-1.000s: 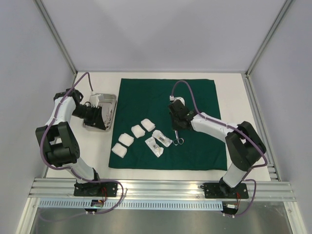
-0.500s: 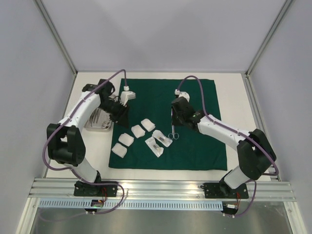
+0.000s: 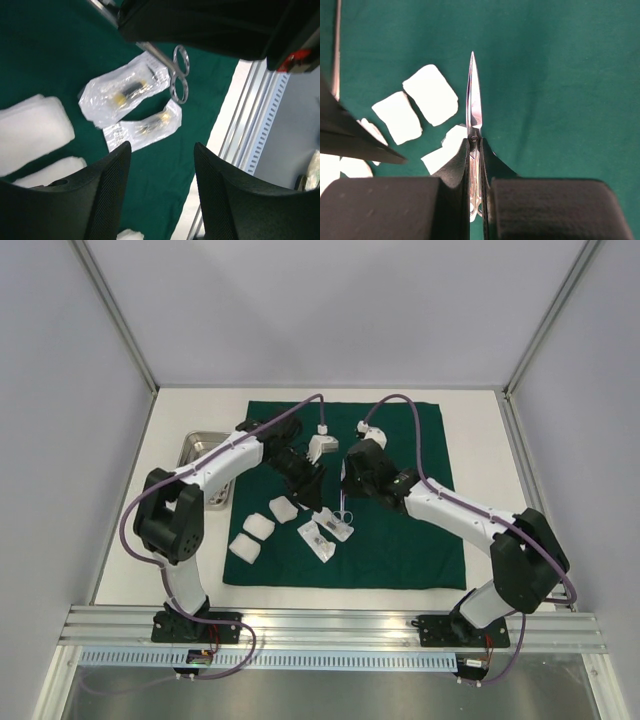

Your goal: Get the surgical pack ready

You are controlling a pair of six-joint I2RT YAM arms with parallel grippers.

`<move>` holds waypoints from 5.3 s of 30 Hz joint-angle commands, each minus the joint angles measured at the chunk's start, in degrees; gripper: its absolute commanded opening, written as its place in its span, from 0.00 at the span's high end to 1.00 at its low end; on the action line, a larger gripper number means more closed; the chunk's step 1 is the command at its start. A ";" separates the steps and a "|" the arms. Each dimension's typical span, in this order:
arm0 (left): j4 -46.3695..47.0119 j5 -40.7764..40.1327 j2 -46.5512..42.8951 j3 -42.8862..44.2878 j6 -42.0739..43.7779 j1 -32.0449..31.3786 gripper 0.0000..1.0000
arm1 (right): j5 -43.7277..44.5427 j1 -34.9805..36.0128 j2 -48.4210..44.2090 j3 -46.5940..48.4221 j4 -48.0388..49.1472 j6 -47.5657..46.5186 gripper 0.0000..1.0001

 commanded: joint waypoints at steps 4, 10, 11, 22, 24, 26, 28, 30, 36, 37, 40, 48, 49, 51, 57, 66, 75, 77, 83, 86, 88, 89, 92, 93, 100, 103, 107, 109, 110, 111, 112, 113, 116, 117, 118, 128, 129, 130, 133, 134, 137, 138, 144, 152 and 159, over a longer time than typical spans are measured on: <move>10.43 3.70 -0.45 -2.64 -6.17 -3.59 0.37 | -1.07 0.32 -2.80 1.32 4.59 3.47 0.99; 12.72 4.22 1.13 -3.35 -7.59 -4.20 0.37 | -1.69 0.41 -2.97 1.23 4.95 4.79 1.00; 12.81 4.49 1.31 -3.44 -7.67 -4.21 0.37 | -1.51 0.41 -3.06 1.23 5.03 4.97 0.99; 12.37 5.10 2.72 -3.70 -8.11 -4.56 0.54 | -1.07 0.32 -3.76 0.97 5.47 7.08 1.00; 12.19 5.37 2.81 -3.70 -8.20 -4.47 0.65 | -0.98 0.32 -3.68 0.79 5.47 7.08 0.99; 11.84 5.72 2.89 -3.61 -8.20 -4.56 0.82 | -1.07 0.32 -3.59 0.79 5.65 7.08 0.99; 11.06 5.98 2.81 -3.18 -8.20 -4.56 0.95 | -1.42 0.32 -3.50 0.79 5.65 7.08 0.99; 9.48 5.37 2.89 -2.65 -8.11 -4.47 1.00 | -1.60 0.32 -3.50 0.79 5.48 6.90 1.00; 4.99 -1.39 1.75 -2.12 -4.86 -2.63 1.00 | -1.42 -0.30 -5.52 1.41 1.96 3.05 0.81; 4.20 -2.36 1.40 -2.55 -4.60 -1.75 1.00 | -1.42 -0.38 -5.87 1.76 1.52 2.34 0.77; 2.09 -5.09 1.23 -2.99 -3.99 2.28 1.00 | -1.77 -0.38 -7.89 2.20 0.47 -0.65 0.62; -4.67 -5.27 -6.24 -4.66 1.81 13.45 1.00 | -1.77 -1.35 -11.76 2.82 -1.38 -5.05 0.48; -5.55 -5.27 -7.73 -4.67 2.78 14.85 1.00 | -1.86 -1.53 -11.85 2.82 -1.47 -5.57 0.48; -8.62 -5.62 -8.70 -4.49 5.49 19.07 1.00 | -2.65 -2.05 -11.50 3.08 -1.99 -6.02 0.48; -13.90 -7.90 -8.45 -3.26 10.69 32.69 1.00 | -5.64 -3.20 -8.51 4.66 -3.67 -7.51 0.47; -16.99 -12.73 -1.42 -0.63 15.97 40.96 1.00 | -7.14 -3.20 -3.68 6.07 -4.19 -7.60 0.48; -18.04 -15.55 5.26 7.63 16.32 43.61 1.00 | -7.58 -3.20 -2.18 5.89 -4.19 -7.86 0.48; -17.95 -14.76 6.14 8.68 16.50 43.69 1.00 | -7.93 -3.20 -1.83 6.15 -4.28 -7.78 0.48; -19.71 -15.20 11.23 11.33 17.20 43.69 1.00 | -8.37 -3.28 -0.78 6.07 -4.11 -7.60 0.48; -19.98 -14.41 12.91 11.33 17.46 43.69 1.00 | -8.37 -3.28 -0.51 5.19 -3.75 -7.34 0.48; -19.63 -14.23 13.61 11.33 17.38 43.69 1.00 | -8.72 -3.20 -0.42 4.58 -3.40 -7.16 0.48; -19.62 -14.32 14.40 11.42 17.38 43.69 1.00 | -8.89 -3.20 -0.34 4.49 -3.32 -7.16 0.48; -20.06 -14.41 16.16 12.56 17.38 43.69 0.99 | -9.42 -3.20 0.37 4.31 -3.40 -6.99 0.48; -20.41 -14.23 16.60 12.91 17.55 43.61 0.98 | -9.51 -3.28 0.72 4.40 -3.40 -6.81 0.48; -24.10 -13.53 20.12 16.42 19.13 43.61 0.86 | -10.39 -3.20 2.91 4.92 -3.05 -6.28 0.48; -24.46 -13.62 20.82 17.21 19.13 43.61 0.79 | -12.93 -3.28 3.88 5.28 -3.14 -6.28 0.48; -24.63 -14.06 22.05 18.80 18.61 43.61 0.71 | -12.94 -3.20 5.37 5.89 -3.84 -6.28 0.48; -24.55 -14.67 22.32 19.41 18.34 43.69 0.71 | -13.20 -3.20 5.81 6.15 -4.28 -6.28 0.48; -24.46 -14.93 22.32 19.50 18.26 43.69 0.70 | -13.29 -3.20 6.08 6.16 -4.28 -6.37 0.49; -24.11 -15.37 22.23 19.76 18.08 43.69 0.69 | -13.38 -3.20 6.25 6.07 -4.46 -6.37 0.49; -23.93 -15.81 21.88 19.94 17.82 43.61 0.69 | -13.64 -3.11 6.43 6.07 -4.63 -6.54 0.50; -23.76 -16.68 21.62 19.94 17.64 43.69 0.68 | -13.73 -2.94 6.61 6.07 -4.89 -6.98 0.50; -23.49 -17.57 20.30 19.94 17.64 43.69 0.66 | -13.20 -2.24 6.96 6.24 -6.21 -8.65 0.51; -23.49 -17.66 19.86 20.03 17.64 43.69 0.65 | -12.77 -1.88 7.05 6.42 -6.56 -9.18 0.51; -23.49 -17.75 19.07 19.86 17.73 43.61 0.64 | -11.89 -1.62 7.05 6.68 -7.09 -9.62 0.51; -24.90 -16.00 13.54 18.36 17.99 43.61 0.63 | -8.55 2.69 9.33 8.70 -12.53 -14.45 0.49; -24.90 -15.56 12.14 17.66 17.99 43.61 0.63 | -8.19 3.21 9.94 8.88 -12.89 -15.67 0.48; -24.81 -15.12 11.51 17.14 17.99 43.61 0.63 | -7.84 3.91 10.30 9.05 -13.33 -16.12 0.48; -24.63 -13.27 8.88 15.03 17.82 43.52 0.63 | -8.71 4.62 12.66 10.02 -14.91 -17.96 0.46; -24.63 -12.13 8.35 14.41 17.73 43.43 0.63 | -9.15 4.54 13.37 10.11 -14.83 -18.15 0.46; -24.46 -11.16 5.98 11.95 17.90 43.17 0.63 | -9.77 4.62 15.83 10.90 -14.83 -18.24 0.46; -24.20 -11.16 4.67 10.64 17.90 42.73 0.63 | -9.86 4.80 16.97 11.42 -14.83 -18.32 0.47; -23.93 -11.07 0.18 6.06 18.61 40.89 0.63 | -8.81 4.98 19.17 11.69 -15.36 -18.94 0.53; -24.72 -9.58 -2.82 4.91 18.52 39.13 0.63 | -8.54 5.15 19.18 10.47 -15.01 -19.20 0.88; -25.51 -9.31 -4.57 5.09 18.52 38.42 0.63 | -5.82 5.15 15.14 10.20 -15.62 -19.82 1.00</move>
